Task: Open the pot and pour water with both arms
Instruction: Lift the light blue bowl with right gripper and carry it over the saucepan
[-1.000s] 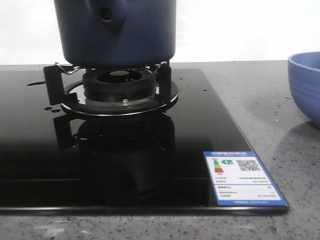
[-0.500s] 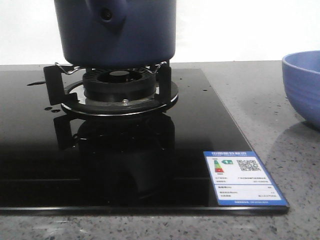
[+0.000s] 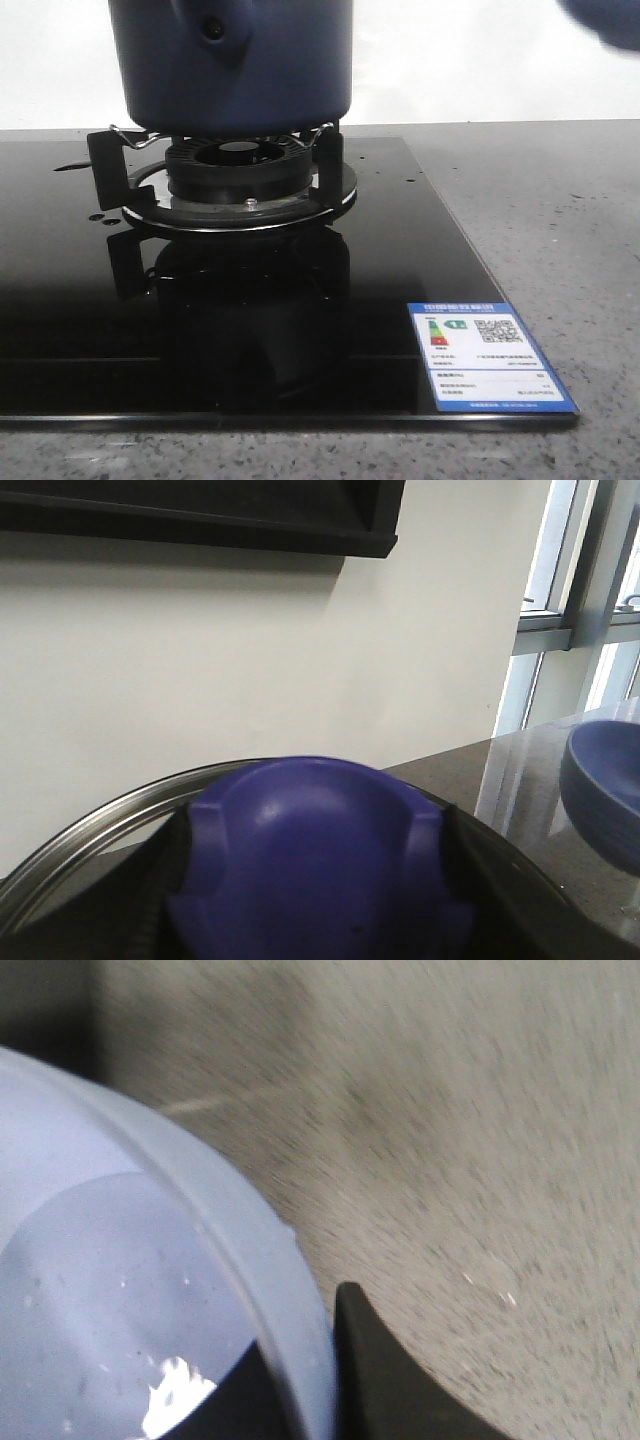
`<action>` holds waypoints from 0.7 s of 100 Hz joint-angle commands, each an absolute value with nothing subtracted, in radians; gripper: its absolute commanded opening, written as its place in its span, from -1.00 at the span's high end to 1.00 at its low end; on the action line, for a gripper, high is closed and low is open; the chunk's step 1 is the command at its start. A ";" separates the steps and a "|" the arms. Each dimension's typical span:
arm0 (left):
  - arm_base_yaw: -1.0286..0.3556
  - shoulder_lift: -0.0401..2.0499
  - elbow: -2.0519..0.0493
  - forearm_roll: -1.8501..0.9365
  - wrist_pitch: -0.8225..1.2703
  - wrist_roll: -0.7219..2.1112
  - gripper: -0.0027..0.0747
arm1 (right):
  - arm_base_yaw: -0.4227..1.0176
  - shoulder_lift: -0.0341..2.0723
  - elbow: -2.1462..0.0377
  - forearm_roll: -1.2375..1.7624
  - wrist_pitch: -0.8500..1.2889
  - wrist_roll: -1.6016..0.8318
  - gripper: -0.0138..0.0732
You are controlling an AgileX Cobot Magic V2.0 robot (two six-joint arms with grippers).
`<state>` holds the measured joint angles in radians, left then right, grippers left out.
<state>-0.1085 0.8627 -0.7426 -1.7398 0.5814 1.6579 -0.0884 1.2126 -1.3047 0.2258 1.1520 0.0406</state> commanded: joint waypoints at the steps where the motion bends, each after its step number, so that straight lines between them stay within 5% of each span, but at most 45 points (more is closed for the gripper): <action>1: -0.111 0.848 -0.784 -1.816 0.583 1.659 0.20 | -0.052 1.222 -1.437 0.246 1.156 0.028 0.84; 70: -0.111 0.848 -0.835 -1.830 0.544 1.659 0.20 | 0.326 1.670 -2.166 0.173 1.226 0.028 0.81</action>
